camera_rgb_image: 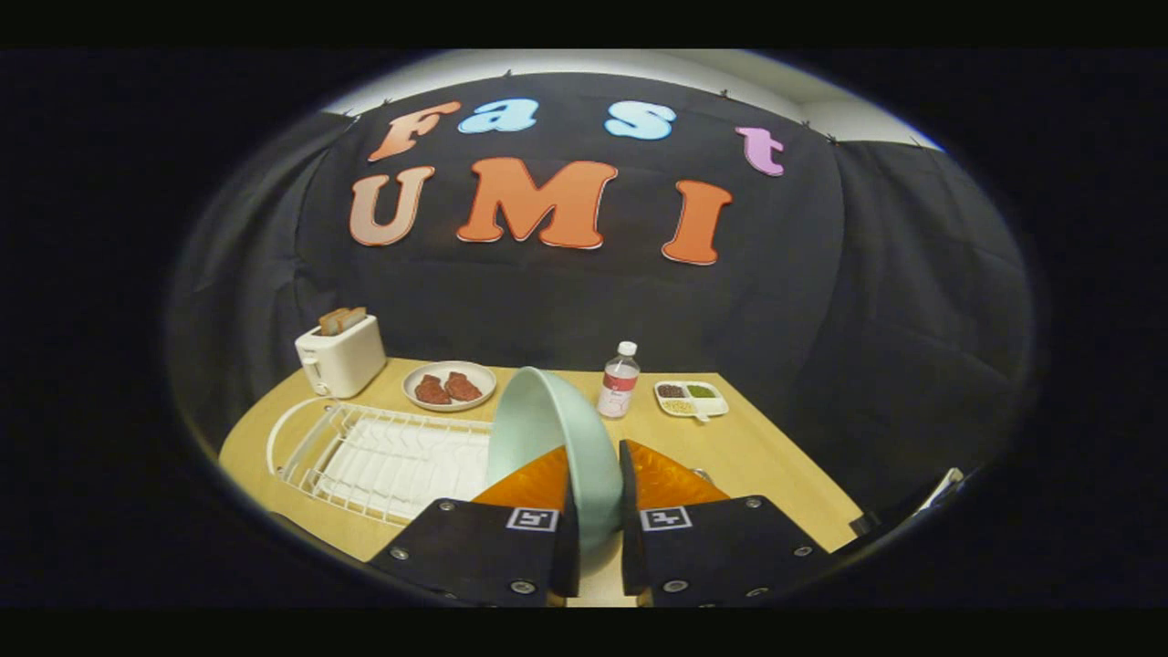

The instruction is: Take the plate from the dish rack, then take the spoon from the basket and place it into the plate.

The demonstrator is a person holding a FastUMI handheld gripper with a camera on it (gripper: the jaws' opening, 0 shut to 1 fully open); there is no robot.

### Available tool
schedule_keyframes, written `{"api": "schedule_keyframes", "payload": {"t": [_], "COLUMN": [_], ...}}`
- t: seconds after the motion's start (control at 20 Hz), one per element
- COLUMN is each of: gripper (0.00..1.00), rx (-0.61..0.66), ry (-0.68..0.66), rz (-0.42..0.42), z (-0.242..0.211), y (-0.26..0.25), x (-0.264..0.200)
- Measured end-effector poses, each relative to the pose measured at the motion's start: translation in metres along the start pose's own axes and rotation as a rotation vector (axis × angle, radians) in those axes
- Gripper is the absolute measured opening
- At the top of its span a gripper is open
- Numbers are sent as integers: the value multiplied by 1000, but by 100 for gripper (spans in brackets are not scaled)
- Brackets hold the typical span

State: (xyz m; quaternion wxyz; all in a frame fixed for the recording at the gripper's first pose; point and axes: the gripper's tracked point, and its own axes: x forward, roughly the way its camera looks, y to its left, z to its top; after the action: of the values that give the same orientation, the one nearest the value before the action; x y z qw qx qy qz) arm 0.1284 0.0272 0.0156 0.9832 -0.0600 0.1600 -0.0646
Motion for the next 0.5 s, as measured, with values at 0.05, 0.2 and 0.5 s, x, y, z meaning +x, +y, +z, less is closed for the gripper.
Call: {"api": "schedule_keyframes", "payload": {"t": [0.05, 0.2, 0.5], "gripper": [18, 18, 18], "rx": [33, 140, 288], "ry": [3, 12, 80], "rz": [26, 97, 218], "z": [-7, -29, -94], "y": [1, 3, 12], "x": [-8, -30, -64]}}
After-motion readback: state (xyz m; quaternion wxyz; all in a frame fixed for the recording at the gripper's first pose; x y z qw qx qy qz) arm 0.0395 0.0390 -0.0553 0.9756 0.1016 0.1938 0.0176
